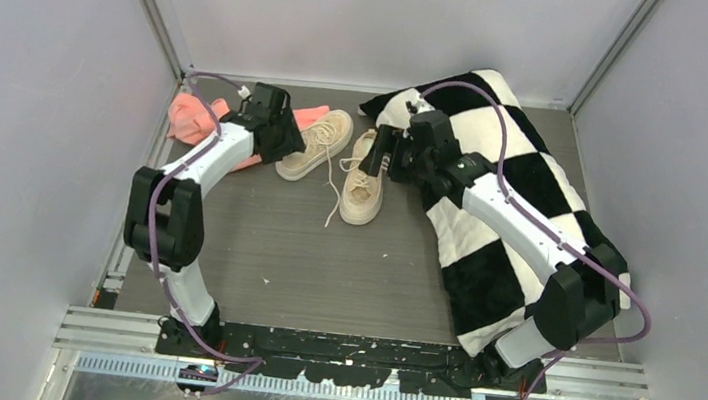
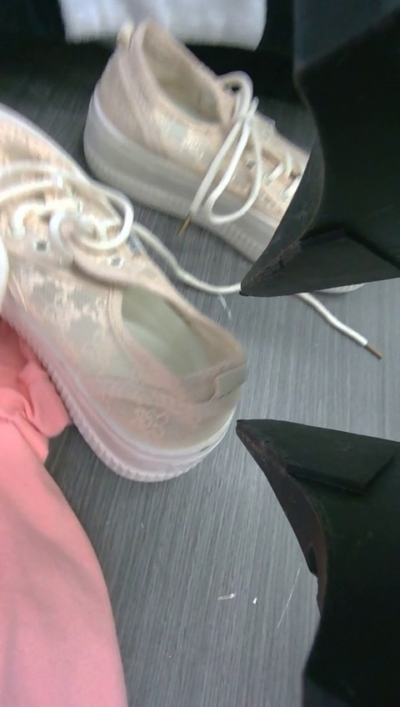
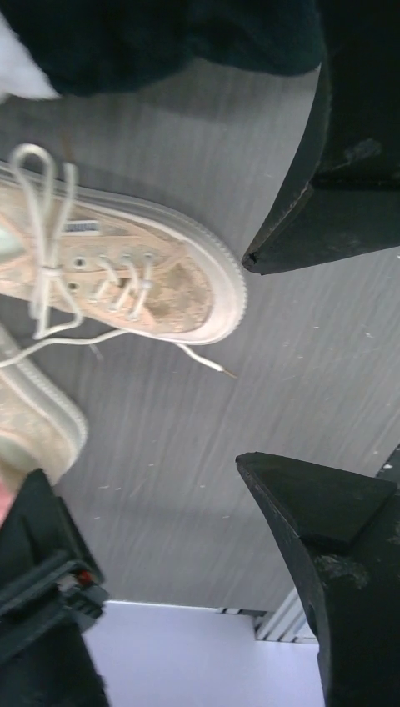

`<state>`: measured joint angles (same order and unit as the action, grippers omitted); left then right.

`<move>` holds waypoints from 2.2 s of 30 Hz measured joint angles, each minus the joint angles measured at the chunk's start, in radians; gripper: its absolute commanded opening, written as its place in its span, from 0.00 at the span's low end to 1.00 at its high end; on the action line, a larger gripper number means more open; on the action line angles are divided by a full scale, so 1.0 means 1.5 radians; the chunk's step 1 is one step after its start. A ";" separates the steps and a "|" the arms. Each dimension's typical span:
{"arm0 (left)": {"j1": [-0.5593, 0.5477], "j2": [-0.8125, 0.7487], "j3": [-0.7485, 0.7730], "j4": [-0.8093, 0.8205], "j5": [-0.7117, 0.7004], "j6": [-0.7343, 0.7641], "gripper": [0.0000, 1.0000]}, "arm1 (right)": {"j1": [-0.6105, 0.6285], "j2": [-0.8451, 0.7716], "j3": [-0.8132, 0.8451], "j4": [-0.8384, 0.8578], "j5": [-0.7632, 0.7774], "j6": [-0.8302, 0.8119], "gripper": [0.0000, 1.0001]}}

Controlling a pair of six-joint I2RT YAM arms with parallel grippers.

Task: Tie the shoes
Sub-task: Move the shoe to the center of the board, then pick up the shoelace at the center of the board.

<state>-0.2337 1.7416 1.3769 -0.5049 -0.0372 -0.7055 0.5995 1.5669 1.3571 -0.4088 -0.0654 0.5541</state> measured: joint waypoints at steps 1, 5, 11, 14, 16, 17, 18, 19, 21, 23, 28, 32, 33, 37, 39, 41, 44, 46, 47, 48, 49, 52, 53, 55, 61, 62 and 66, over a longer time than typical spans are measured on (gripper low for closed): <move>0.000 0.013 0.000 0.001 -0.006 -0.001 0.53 | 0.001 -0.006 -0.017 0.000 -0.008 0.007 0.83; 0.000 0.054 -0.007 0.010 -0.036 -0.017 0.15 | 0.005 -0.036 -0.067 -0.007 -0.017 0.027 0.83; -0.001 0.054 -0.017 0.025 -0.067 -0.029 0.01 | 0.005 -0.084 -0.105 -0.008 -0.017 0.039 0.83; -0.005 0.049 -0.019 0.025 -0.070 -0.024 0.00 | 0.005 -0.098 -0.113 -0.012 -0.016 0.041 0.83; -0.009 0.030 -0.029 0.024 -0.074 -0.017 0.00 | 0.005 -0.105 -0.120 -0.013 -0.015 0.042 0.83; -0.011 0.014 -0.037 0.022 -0.075 -0.014 0.00 | 0.005 -0.107 -0.124 -0.014 -0.015 0.044 0.83; -0.014 -0.006 -0.045 0.018 -0.076 -0.013 0.00 | 0.005 -0.111 -0.129 -0.015 -0.014 0.047 0.83; -0.017 -0.025 -0.053 0.015 -0.078 -0.012 0.01 | 0.005 -0.114 -0.133 -0.018 -0.014 0.050 0.83; -0.026 -0.081 -0.076 0.007 -0.084 -0.011 0.00 | 0.005 -0.119 -0.142 -0.018 -0.013 0.054 0.83; -0.034 -0.136 -0.097 -0.007 -0.090 -0.013 0.00 | 0.005 -0.121 -0.152 -0.018 -0.012 0.061 0.83; -0.060 -0.275 -0.174 -0.036 -0.097 -0.045 0.01 | 0.005 -0.122 -0.162 -0.017 -0.012 0.074 0.83; -0.106 -0.382 -0.249 -0.070 -0.103 -0.096 0.01 | 0.005 -0.122 -0.165 -0.016 -0.013 0.081 0.83; -0.124 -0.410 -0.271 -0.085 -0.106 -0.113 0.01 | 0.005 -0.122 -0.168 -0.014 -0.013 0.083 0.83; -0.201 -0.513 -0.350 -0.149 -0.120 -0.193 0.01 | 0.005 -0.121 -0.181 -0.012 -0.013 0.087 0.83; -0.242 -0.555 -0.387 -0.174 -0.131 -0.246 0.00 | 0.005 -0.121 -0.188 -0.011 -0.015 0.088 0.82; -0.287 -0.587 -0.420 -0.196 -0.143 -0.304 0.01 | 0.005 -0.121 -0.195 -0.011 -0.016 0.089 0.82; -0.389 -0.612 -0.462 -0.216 -0.163 -0.389 0.10 | 0.005 -0.122 -0.212 -0.004 -0.016 0.092 0.82; -0.441 -0.609 -0.480 -0.221 -0.162 -0.423 0.25 | 0.005 -0.124 -0.227 -0.002 -0.016 0.094 0.82; -0.456 -0.603 -0.483 -0.221 -0.160 -0.431 0.33 | 0.005 -0.125 -0.233 -0.002 -0.016 0.095 0.82; -0.474 -0.592 -0.483 -0.219 -0.150 -0.439 0.37 | 0.005 -0.125 -0.238 -0.002 -0.015 0.095 0.82; -0.483 -0.582 -0.482 -0.218 -0.144 -0.440 0.42 | 0.005 -0.125 -0.243 -0.002 -0.014 0.095 0.82; -0.500 -0.539 -0.448 -0.231 -0.134 -0.423 0.62 | 0.006 -0.118 -0.251 -0.003 -0.012 0.094 0.76; -0.502 -0.528 -0.423 -0.240 -0.142 -0.409 0.70 | 0.008 -0.113 -0.252 0.001 -0.012 0.094 0.74; -0.503 -0.524 -0.373 -0.257 -0.170 -0.376 0.79 | 0.014 -0.096 -0.253 0.011 -0.011 0.094 0.67; -0.468 -0.602 -0.292 -0.241 -0.297 -0.292 0.81 | 0.051 0.038 -0.233 0.032 0.007 0.077 0.34; -0.448 -0.615 -0.292 -0.244 -0.305 -0.285 0.81 | 0.053 0.072 -0.220 0.033 0.008 0.070 0.34; -0.368 -0.638 -0.293 -0.261 -0.307 -0.262 0.81 | 0.047 0.179 -0.151 0.027 0.012 0.054 0.34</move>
<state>-0.7856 0.7845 0.9379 -0.8970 -0.4973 -1.0992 0.6693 1.8347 1.1305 -0.3687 -0.0467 0.6350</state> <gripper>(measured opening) 0.808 0.340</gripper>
